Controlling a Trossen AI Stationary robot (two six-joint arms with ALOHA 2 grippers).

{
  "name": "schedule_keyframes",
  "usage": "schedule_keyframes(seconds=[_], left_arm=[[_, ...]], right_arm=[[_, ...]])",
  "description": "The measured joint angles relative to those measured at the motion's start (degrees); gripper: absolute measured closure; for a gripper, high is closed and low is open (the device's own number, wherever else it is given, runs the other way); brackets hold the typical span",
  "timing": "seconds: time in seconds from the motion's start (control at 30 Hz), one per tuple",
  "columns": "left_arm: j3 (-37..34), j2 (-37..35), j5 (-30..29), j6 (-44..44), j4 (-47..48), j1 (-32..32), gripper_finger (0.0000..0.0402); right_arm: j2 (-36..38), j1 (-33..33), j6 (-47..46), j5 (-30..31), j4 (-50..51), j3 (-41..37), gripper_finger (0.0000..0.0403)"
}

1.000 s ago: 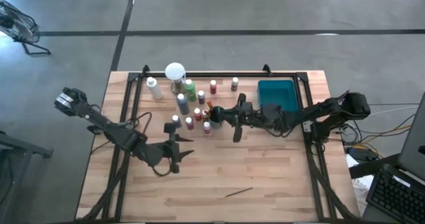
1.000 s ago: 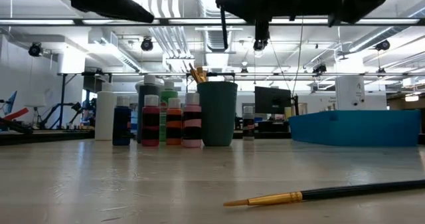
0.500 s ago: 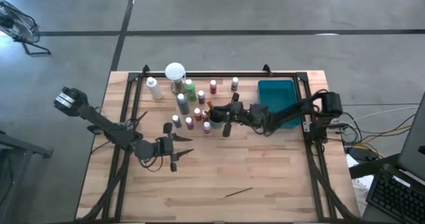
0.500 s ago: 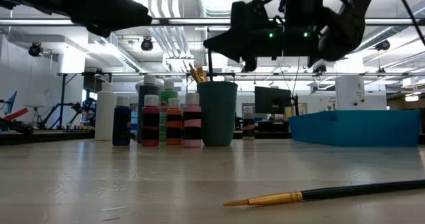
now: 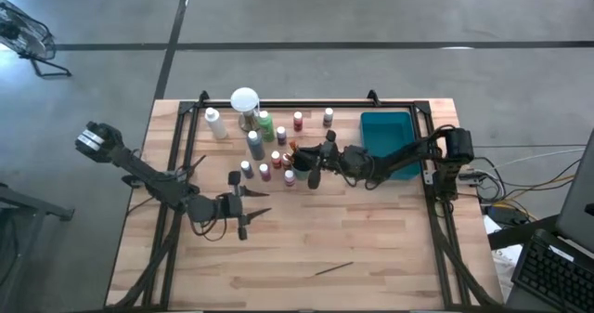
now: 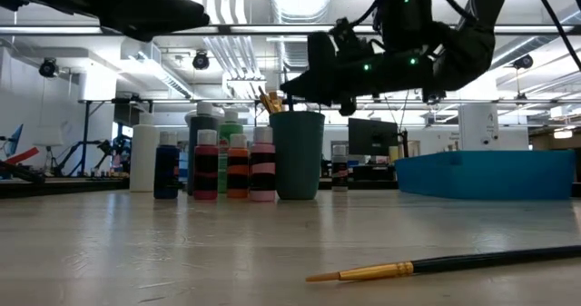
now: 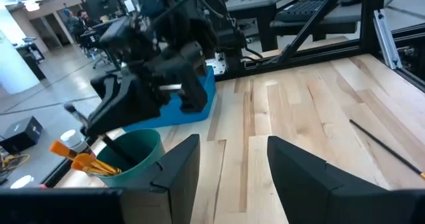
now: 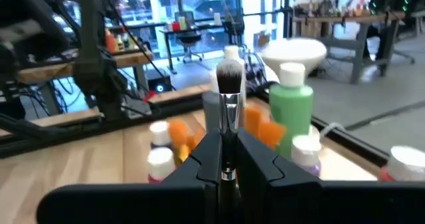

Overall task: Pick & Place Paint Supplies
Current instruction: Put the silver paint brush into the green cup, then put the gold paint brush into the green cup

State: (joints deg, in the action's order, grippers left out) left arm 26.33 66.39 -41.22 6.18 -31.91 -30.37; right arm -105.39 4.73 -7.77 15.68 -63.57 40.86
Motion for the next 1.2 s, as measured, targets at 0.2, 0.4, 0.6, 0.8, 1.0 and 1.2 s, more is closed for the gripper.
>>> schedule_keyframes(seconds=[0.2, 0.4, 0.6, 0.8, 1.0, 1.2], left_arm=[[0.24, -0.07, -0.29, 3.23, -0.99, 0.15, 0.0219], [1.18, -0.11, -0.29, 4.52, -0.93, 0.15, 0.0219], [1.55, -0.11, -0.29, 5.87, -0.97, 0.17, 0.0219], [1.55, -0.11, -0.28, 5.87, -0.91, 0.17, 0.0219], [1.55, -0.11, -0.27, 5.87, -0.91, 0.17, 0.0219], [1.55, -0.11, -0.27, 5.86, -0.91, 0.17, 0.0219]], right_arm=[[-1.25, -0.05, -0.19, -0.03, 0.44, 0.69, 0.0385], [-1.28, -0.02, -0.73, 0.94, 7.09, 2.57, 0.0385], [-1.28, -0.02, -0.85, 0.99, 8.18, 3.28, 0.0385], [-1.1, -0.07, -1.78, 1.03, 10.39, 3.39, 0.0384], [-1.13, -0.07, -2.6, 0.96, 11.12, 3.54, 0.0339], [-0.86, -0.07, -1.28, 0.92, 11.13, 4.71, 0.0309]])
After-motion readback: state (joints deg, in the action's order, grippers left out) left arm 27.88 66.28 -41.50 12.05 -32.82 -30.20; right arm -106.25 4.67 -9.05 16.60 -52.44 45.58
